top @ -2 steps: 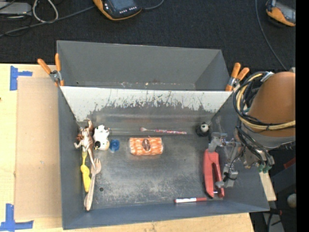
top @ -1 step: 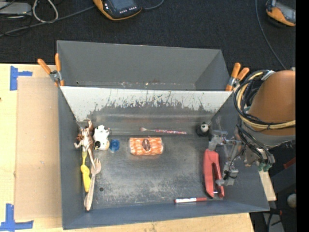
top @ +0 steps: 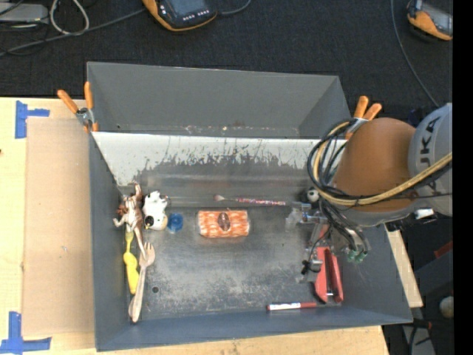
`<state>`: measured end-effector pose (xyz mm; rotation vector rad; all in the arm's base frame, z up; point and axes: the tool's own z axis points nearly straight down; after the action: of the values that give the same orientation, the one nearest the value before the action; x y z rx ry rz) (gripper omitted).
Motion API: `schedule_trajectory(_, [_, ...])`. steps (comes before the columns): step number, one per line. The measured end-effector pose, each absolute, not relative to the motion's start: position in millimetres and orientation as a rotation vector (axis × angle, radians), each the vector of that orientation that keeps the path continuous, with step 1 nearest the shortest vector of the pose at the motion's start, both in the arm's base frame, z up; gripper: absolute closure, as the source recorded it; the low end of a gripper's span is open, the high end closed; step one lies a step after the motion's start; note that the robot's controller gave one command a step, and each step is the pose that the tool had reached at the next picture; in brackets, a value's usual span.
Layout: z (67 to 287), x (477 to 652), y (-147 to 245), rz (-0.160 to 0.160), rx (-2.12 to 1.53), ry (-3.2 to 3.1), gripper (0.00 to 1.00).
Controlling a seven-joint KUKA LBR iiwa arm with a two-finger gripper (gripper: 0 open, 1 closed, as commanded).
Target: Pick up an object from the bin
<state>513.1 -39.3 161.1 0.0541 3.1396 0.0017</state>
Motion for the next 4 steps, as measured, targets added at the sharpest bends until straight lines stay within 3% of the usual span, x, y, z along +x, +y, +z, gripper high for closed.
schedule_trajectory(1, [153, 538.3, -2, -0.002, 0.030, 3.135, 0.00])
schedule_trajectory(2, [180, 554.3, 19, 0.001, 0.078, 3.143, 0.00])
schedule_trajectory(3, [250, 596.0, 86, -0.001, 0.086, 3.140, 0.00])
schedule_trajectory(4, [213, 609.7, 100, 0.001, -0.008, 3.135, 0.00])
